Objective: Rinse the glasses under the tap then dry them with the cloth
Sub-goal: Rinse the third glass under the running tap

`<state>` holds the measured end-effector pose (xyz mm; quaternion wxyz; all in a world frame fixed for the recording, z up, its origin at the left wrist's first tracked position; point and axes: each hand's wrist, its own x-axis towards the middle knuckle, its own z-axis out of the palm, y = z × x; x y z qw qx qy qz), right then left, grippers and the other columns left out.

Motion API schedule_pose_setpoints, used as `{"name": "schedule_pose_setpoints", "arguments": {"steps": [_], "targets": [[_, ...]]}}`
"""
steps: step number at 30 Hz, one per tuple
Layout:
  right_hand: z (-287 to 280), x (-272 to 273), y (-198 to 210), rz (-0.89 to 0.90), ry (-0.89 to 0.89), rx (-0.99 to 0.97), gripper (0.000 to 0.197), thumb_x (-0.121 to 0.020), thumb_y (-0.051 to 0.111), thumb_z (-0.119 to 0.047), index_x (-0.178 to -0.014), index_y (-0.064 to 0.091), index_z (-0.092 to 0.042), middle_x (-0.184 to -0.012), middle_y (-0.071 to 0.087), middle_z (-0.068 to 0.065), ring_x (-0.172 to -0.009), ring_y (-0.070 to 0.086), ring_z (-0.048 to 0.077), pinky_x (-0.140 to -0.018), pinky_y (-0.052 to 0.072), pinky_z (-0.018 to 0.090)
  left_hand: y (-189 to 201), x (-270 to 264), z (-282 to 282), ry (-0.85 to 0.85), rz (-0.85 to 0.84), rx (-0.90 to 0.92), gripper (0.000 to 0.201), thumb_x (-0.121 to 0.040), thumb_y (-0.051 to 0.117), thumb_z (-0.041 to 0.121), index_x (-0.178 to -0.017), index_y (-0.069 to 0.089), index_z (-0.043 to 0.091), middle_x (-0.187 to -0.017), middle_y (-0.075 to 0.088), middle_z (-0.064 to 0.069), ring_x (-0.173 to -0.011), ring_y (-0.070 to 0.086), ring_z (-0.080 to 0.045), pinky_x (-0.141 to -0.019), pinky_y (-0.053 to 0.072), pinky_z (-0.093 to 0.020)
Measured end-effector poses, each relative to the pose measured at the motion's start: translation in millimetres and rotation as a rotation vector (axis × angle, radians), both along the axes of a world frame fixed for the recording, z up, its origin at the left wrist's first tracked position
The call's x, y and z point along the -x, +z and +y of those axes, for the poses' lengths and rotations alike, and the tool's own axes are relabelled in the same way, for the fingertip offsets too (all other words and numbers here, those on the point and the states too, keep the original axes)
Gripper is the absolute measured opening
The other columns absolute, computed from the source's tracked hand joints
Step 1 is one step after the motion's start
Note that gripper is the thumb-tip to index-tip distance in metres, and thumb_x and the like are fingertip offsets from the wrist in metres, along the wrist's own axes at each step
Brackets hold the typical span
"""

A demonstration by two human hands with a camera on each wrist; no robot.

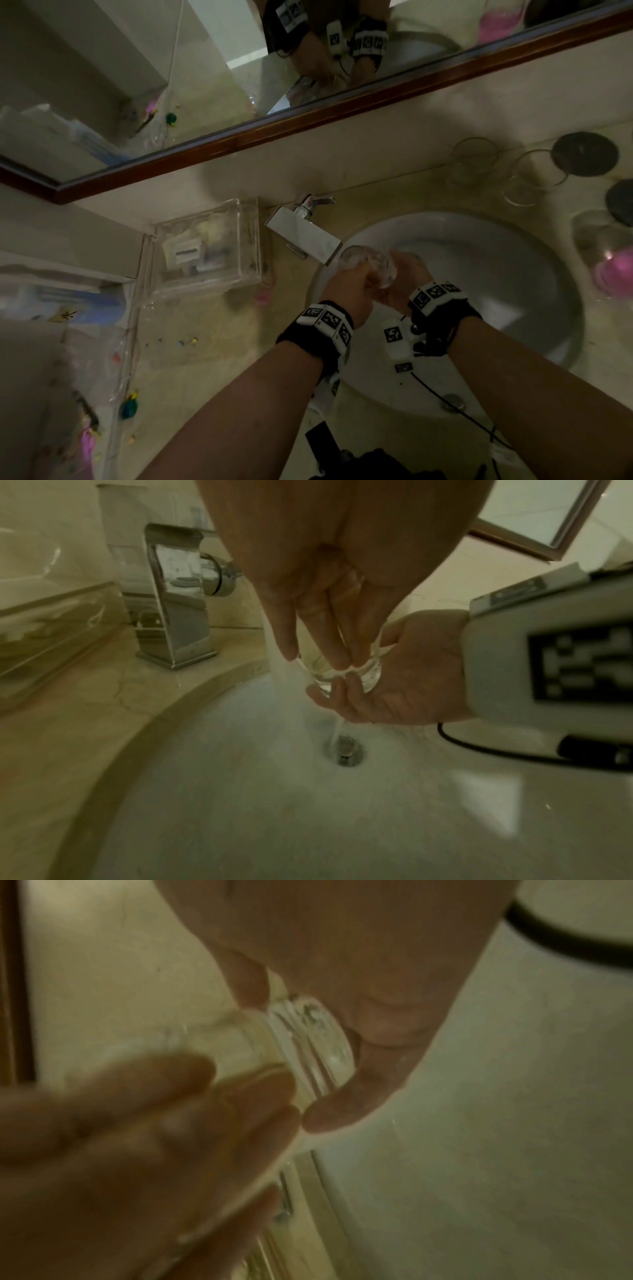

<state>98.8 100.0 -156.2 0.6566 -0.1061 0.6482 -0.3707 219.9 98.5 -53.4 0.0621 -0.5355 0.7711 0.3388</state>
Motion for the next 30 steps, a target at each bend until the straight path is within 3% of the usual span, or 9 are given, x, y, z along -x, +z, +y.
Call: {"name": "schedule_pose_setpoints", "arguments": {"steps": [3,7,10,15,18,20,24,28,30], "targets": [[-4,1,8,0.019,0.098,0.002,0.056,-0.061,0.086,-0.010,-0.111,0.061,-0.015,-0.111,0.064,0.014,-0.100,0.064,0.027,-0.085,0.055,0.039,-1,-1,0,0.035,0.018,0.017,0.025,-0.095,0.054,0.008,-0.118,0.064,0.013,-0.122,0.065,-0.008,-0.114,0.057,-0.026,-0.094,0.040,-0.026],[4,-2,27,-0.105,0.038,0.101,0.007,-0.097,0.050,-0.010,-0.094,0.056,-0.012,-0.086,0.057,0.005,-0.065,0.062,0.002,-0.060,0.050,0.017,-2,-2,-5,0.067,0.067,0.037,0.024,-0.097,0.055,0.016,-0.119,0.065,0.012,-0.121,0.065,-0.009,-0.111,0.059,-0.025,-0.091,0.038,-0.021],[2,-2,30,-0.367,-0.087,-0.012,0.042,-0.099,0.039,-0.043,-0.099,0.061,-0.007,-0.095,0.064,0.011,-0.085,0.060,0.021,-0.080,0.047,0.033,-9,-1,-6,-0.056,-0.013,-0.044,0.029,-0.098,0.048,0.009,-0.123,0.062,0.010,-0.125,0.062,-0.009,-0.117,0.056,-0.026,-0.096,0.036,-0.020],[-7,-6,16,-0.277,-0.025,-0.072,0.054,-0.070,0.078,-0.007,-0.119,0.055,-0.008,-0.113,0.061,0.011,-0.092,0.063,0.027,-0.072,0.057,0.028,-12,-3,-9,-0.039,-0.009,-0.002,0.026,-0.096,0.051,0.013,-0.116,0.066,0.014,-0.117,0.067,-0.007,-0.109,0.061,-0.025,-0.094,0.046,-0.031],[0,-1,22,-0.224,-0.021,0.047,0.023,-0.092,0.053,0.001,-0.113,0.053,-0.009,-0.091,0.058,0.007,-0.075,0.059,0.018,-0.049,0.053,0.019,-11,-4,-8,-0.032,0.009,0.049,0.024,-0.096,0.051,0.016,-0.114,0.067,0.015,-0.115,0.067,-0.006,-0.105,0.061,-0.025,-0.080,0.038,-0.022],[1,-4,30,-0.274,-0.015,0.004,0.017,-0.099,0.043,-0.011,-0.112,0.053,-0.011,-0.093,0.058,0.005,-0.078,0.058,0.016,-0.056,0.052,0.021,-11,-4,-7,-0.030,0.012,0.065,0.025,-0.098,0.051,0.016,-0.117,0.066,0.014,-0.117,0.066,-0.008,-0.106,0.061,-0.026,-0.080,0.038,-0.023],[1,-4,40,-0.199,-0.004,-0.018,0.051,-0.097,0.038,-0.049,-0.112,0.061,-0.006,-0.100,0.063,0.012,-0.092,0.059,0.026,-0.076,0.047,0.040,-10,0,-9,-0.100,-0.065,-0.066,0.032,-0.098,0.045,0.007,-0.128,0.057,0.007,-0.128,0.060,-0.014,-0.118,0.055,-0.030,-0.097,0.040,-0.031],[-2,-2,30,-0.232,-0.028,-0.085,0.043,-0.084,0.064,-0.039,-0.116,0.061,-0.010,-0.105,0.064,0.011,-0.098,0.060,0.027,-0.088,0.048,0.042,-9,-3,-10,-0.066,-0.049,0.012,0.026,-0.097,0.050,0.015,-0.119,0.065,0.015,-0.119,0.066,-0.008,-0.109,0.060,-0.027,-0.090,0.042,-0.029],[-14,-4,30,-0.244,-0.045,-0.142,0.066,-0.063,0.085,-0.024,-0.123,0.058,-0.016,-0.117,0.063,0.010,-0.107,0.060,0.025,-0.092,0.049,0.032,-12,-3,-10,-0.044,-0.002,0.065,0.025,-0.097,0.052,0.018,-0.116,0.068,0.017,-0.118,0.067,-0.005,-0.109,0.060,-0.025,-0.086,0.037,-0.021]]}}
